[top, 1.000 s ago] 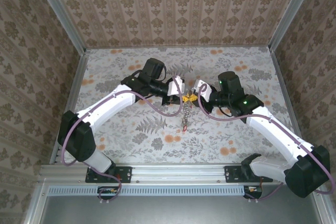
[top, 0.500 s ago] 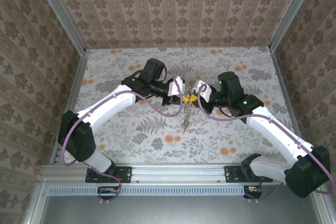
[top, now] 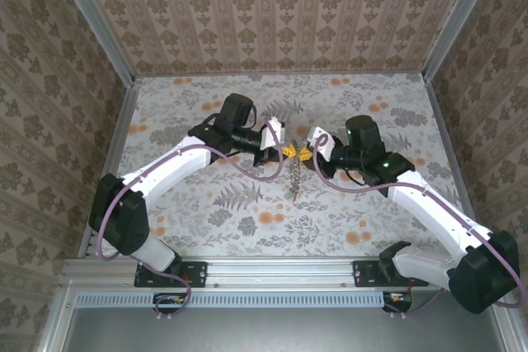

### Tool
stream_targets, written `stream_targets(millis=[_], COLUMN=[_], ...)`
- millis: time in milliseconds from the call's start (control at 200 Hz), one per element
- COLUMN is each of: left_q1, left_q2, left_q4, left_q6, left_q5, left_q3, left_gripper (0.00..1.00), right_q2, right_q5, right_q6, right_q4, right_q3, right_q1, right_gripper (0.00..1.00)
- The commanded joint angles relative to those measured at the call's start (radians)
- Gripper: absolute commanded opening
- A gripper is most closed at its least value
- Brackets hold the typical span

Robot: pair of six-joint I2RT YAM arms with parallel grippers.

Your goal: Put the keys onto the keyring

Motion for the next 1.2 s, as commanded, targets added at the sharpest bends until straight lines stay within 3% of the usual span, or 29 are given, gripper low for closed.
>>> stream_targets(millis=[0,230,695,1195], left_q1=[0.01,0.01,0.013,0.013], left_q2=[-0.054,-0.052,-0.065,-0.06], left_q4=[0.145,0.221,0.42,0.712], left_q6=[-0.088,-0.138,-0.255,-0.402], left_q5=[0.127,0.169,0.209,0.236], left_q3=[-0.02,-0.041,-0.098,-0.168], left_gripper=[0.0,0.0,0.0,0.0], right_q2=[-0.029,-0.011,0.038,0.204], right_q5=[-0.057,-0.098,-0.141,-0.438], right_q6=[0.063,0.124,0.181,0.449], right_q4=[0.125,0.208,0.27,0.412], right_q3=[-0.047,-0.06,-0.085,-0.032], right_q1=[-0.011,-0.012,-0.02,-0.108], right_gripper=[0.17,0.16,0.03,0.0])
